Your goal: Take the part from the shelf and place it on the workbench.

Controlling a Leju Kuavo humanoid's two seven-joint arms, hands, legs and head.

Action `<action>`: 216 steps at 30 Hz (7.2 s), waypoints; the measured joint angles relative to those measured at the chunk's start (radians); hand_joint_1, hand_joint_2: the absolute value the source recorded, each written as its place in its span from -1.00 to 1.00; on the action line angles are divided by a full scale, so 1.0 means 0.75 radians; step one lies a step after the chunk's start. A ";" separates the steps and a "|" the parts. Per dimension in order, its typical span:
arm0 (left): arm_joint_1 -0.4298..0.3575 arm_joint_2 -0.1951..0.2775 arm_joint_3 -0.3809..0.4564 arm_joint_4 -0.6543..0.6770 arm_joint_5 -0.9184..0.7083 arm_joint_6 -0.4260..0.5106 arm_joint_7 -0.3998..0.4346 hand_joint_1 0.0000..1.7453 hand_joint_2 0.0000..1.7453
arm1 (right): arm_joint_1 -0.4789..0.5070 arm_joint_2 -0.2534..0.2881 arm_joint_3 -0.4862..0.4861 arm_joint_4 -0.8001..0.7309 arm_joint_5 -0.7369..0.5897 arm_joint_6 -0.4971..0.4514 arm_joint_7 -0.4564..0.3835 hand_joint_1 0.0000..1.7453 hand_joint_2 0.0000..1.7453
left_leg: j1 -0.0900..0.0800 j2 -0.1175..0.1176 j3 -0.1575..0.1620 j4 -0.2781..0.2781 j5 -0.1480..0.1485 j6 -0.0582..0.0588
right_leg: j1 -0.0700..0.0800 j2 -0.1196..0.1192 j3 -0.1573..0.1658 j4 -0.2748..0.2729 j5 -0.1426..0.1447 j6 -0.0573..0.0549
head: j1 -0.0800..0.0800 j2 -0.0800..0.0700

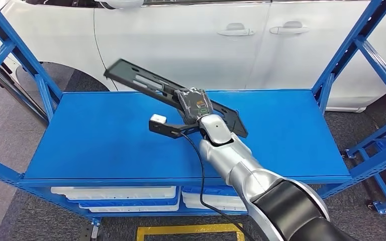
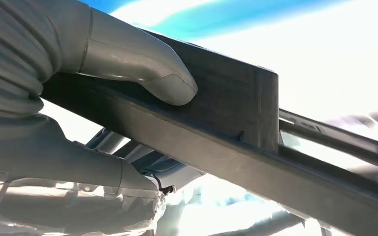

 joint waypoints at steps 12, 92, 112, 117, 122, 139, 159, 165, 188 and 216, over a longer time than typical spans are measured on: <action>0.072 0.017 0.066 0.000 0.077 -0.030 -0.036 -1.00 -1.00 | 0.590 -0.081 -0.242 -1.549 -1.817 0.996 -0.545 1.00 1.00 | 0.002 -0.019 0.046 -0.081 -0.002 0.058 | -0.008 -0.011 -0.194 0.385 -0.168 0.067 | 0.000 0.000; 0.142 0.020 0.089 0.001 0.018 0.005 0.085 -1.00 -1.00 | 1.112 -0.232 -0.301 -1.943 -1.726 1.546 -0.620 1.00 1.00 | -0.002 0.008 0.124 0.040 -0.108 0.001 | 0.002 -0.022 -0.029 -0.012 0.039 -0.003 | 0.000 0.000; 0.139 0.006 0.109 0.002 0.016 0.043 0.102 -1.00 -1.00 | 1.093 -0.236 -0.233 -1.950 -1.720 1.452 -0.619 1.00 1.00 | -0.003 0.015 0.049 -0.099 0.031 0.009 | -0.012 -0.015 0.116 -0.026 -0.079 0.024 | 0.000 0.000; 0.141 0.008 0.110 0.002 0.010 0.042 0.104 -1.00 -1.00 | 1.086 -0.242 -0.222 -1.957 -1.724 1.455 -0.619 1.00 1.00 | 0.002 0.014 -0.073 0.199 -0.156 -0.016 | -0.013 -0.021 0.091 -0.033 -0.049 -0.012 | 0.000 0.000; 0.140 0.011 0.110 0.002 0.009 0.043 0.106 -1.00 -1.00 | 1.074 -0.250 -0.220 -1.957 -1.725 1.457 -0.619 1.00 1.00 | 0.002 -0.005 0.035 0.071 -0.070 -0.007 | -0.009 -0.013 0.075 -0.017 -0.045 -0.006 | 0.000 0.000; 0.146 0.014 0.116 0.002 -0.007 0.102 0.137 -1.00 -1.00 | 1.057 -0.257 -0.227 -2.068 -1.572 1.433 -0.620 1.00 1.00 | 0.000 0.092 0.119 -0.104 -0.038 0.031 | -0.011 -0.092 0.022 0.036 -0.030 0.051 | 0.000 0.000; 0.149 0.098 0.146 0.000 -0.006 0.240 0.243 -1.00 -1.00 | 1.110 -0.233 -0.255 -2.250 -1.554 1.333 -0.621 1.00 1.00 | 0.011 -0.058 0.110 -0.099 -0.034 0.030 | -0.012 0.120 -0.007 0.019 -0.009 0.040 | 0.000 0.000; 0.149 0.121 0.150 -0.002 -0.022 0.229 0.225 -1.00 -1.00 | 1.095 -0.226 -0.237 -2.260 -1.559 1.271 -0.621 1.00 1.00 | 0.009 0.047 0.112 -0.109 -0.030 0.045 | -0.021 -0.004 -0.178 0.378 -0.167 0.064 | 0.000 0.000; 0.128 0.131 0.141 -0.002 -0.056 0.234 0.225 -1.00 -1.00 | 1.102 -0.240 -0.209 -2.286 -1.580 1.282 -0.620 1.00 1.00 | 0.010 -0.068 0.121 -0.097 -0.048 0.013 | -0.010 0.159 -0.006 0.000 0.014 0.024 | 0.000 0.000; 0.140 0.062 0.108 -0.002 -0.116 0.277 0.296 -1.00 -1.00 | 1.151 -0.241 -0.193 -2.285 -1.569 1.265 -0.620 1.00 1.00 | 0.013 -0.083 0.112 -0.074 -0.051 -0.002 | -0.008 0.131 0.006 0.002 0.003 0.001 | 0.000 0.000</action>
